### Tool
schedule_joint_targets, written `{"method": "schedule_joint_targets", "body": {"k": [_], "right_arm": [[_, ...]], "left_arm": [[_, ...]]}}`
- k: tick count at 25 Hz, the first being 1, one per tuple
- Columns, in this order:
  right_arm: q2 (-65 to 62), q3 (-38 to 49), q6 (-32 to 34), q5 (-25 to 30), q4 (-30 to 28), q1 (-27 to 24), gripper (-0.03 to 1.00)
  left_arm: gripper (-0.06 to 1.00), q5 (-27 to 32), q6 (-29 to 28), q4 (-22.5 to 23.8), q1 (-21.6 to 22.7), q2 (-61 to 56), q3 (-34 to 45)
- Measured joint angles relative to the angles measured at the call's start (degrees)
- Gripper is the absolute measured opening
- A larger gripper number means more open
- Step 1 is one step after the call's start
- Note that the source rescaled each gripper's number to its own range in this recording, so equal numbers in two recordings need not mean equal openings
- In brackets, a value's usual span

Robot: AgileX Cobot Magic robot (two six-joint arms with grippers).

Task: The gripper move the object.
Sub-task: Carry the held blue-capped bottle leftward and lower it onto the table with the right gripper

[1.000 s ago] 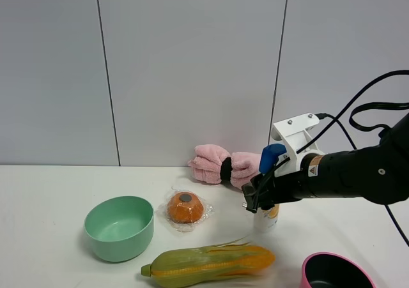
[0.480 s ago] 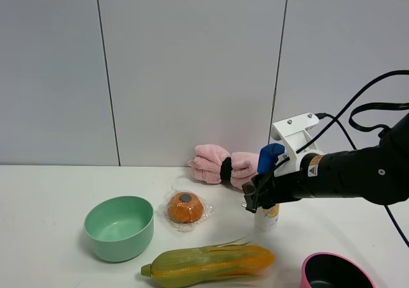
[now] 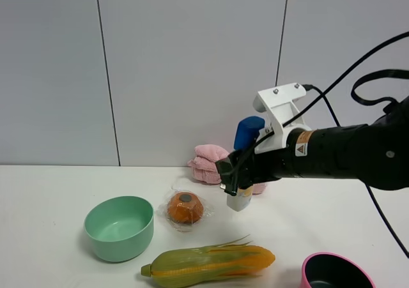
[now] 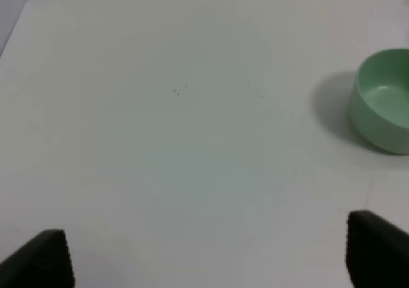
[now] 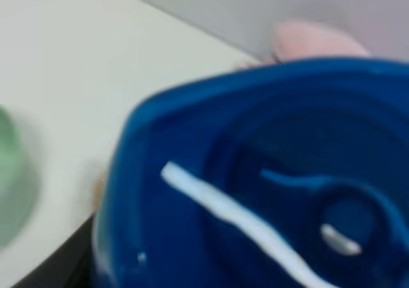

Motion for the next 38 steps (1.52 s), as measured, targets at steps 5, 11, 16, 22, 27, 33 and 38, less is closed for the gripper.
{"method": "schedule_joint_targets", "body": {"k": [5, 11, 16, 22, 27, 33, 38], "right_arm": [[-4.1, -7.6, 2.7, 14.5, 0.1, 4.5, 0.01], [-5.1, -23.4, 3.6, 30.5, 0.1, 10.4, 0.01], [-2.4, -35.0, 8.4, 36.2, 0.1, 11.4, 0.01], [8.9, -44.8, 11.3, 38.7, 0.3, 11.6, 0.01], [18.6, -53.6, 11.4, 39.7, 0.3, 12.0, 0.01], [25.8, -58.1, 11.5, 40.9, 0.3, 12.0, 0.01], [27.1, -58.2, 11.5, 41.1, 0.0, 12.0, 0.01]], "left_arm": [[1.00, 0.0, 0.0, 0.0, 0.0, 0.0, 0.0], [1.00, 0.0, 0.0, 0.0, 0.0, 0.0, 0.0], [1.00, 0.0, 0.0, 0.0, 0.0, 0.0, 0.0], [1.00, 0.0, 0.0, 0.0, 0.0, 0.0, 0.0], [1.00, 0.0, 0.0, 0.0, 0.0, 0.0, 0.0], [1.00, 0.0, 0.0, 0.0, 0.0, 0.0, 0.0], [1.00, 0.0, 0.0, 0.0, 0.0, 0.0, 0.0]]}}
